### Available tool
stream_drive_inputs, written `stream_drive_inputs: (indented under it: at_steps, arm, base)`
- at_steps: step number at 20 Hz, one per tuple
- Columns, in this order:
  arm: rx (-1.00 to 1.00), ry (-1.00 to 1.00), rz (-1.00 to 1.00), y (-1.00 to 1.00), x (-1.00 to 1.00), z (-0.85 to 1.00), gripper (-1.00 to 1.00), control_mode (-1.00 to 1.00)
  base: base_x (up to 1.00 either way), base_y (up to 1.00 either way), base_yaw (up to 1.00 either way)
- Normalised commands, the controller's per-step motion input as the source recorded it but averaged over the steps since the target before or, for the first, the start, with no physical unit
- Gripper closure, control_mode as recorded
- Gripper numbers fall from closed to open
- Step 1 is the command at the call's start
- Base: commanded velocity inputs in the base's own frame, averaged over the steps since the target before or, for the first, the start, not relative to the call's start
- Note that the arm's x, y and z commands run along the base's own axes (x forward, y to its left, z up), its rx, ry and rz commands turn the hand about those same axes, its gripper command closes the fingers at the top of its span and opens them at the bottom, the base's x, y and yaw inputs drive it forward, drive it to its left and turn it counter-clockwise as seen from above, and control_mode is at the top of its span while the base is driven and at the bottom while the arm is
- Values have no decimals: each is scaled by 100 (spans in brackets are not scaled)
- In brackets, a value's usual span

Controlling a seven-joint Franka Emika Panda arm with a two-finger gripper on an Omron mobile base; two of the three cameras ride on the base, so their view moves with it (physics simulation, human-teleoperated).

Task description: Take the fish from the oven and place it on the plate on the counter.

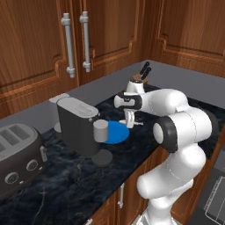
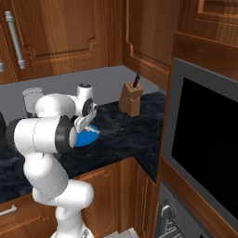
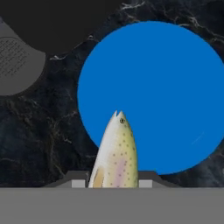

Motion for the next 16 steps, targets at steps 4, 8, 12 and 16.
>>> stream_drive_inputs:
  at_steps: [4, 8, 12, 16]
  arm:
    - [-2, -1, 21, 22, 2, 0, 100, -100]
    - [-2, 0, 10, 26, 29, -7, 100, -100]
    - [0, 0, 14, 8, 39, -32, 100, -100]
    - [0, 0, 20, 7, 18, -35, 100, -100]
  base:
    - [0, 0, 0]
    - [0, 0, 0]
    - [0, 0, 0]
    - [0, 0, 0]
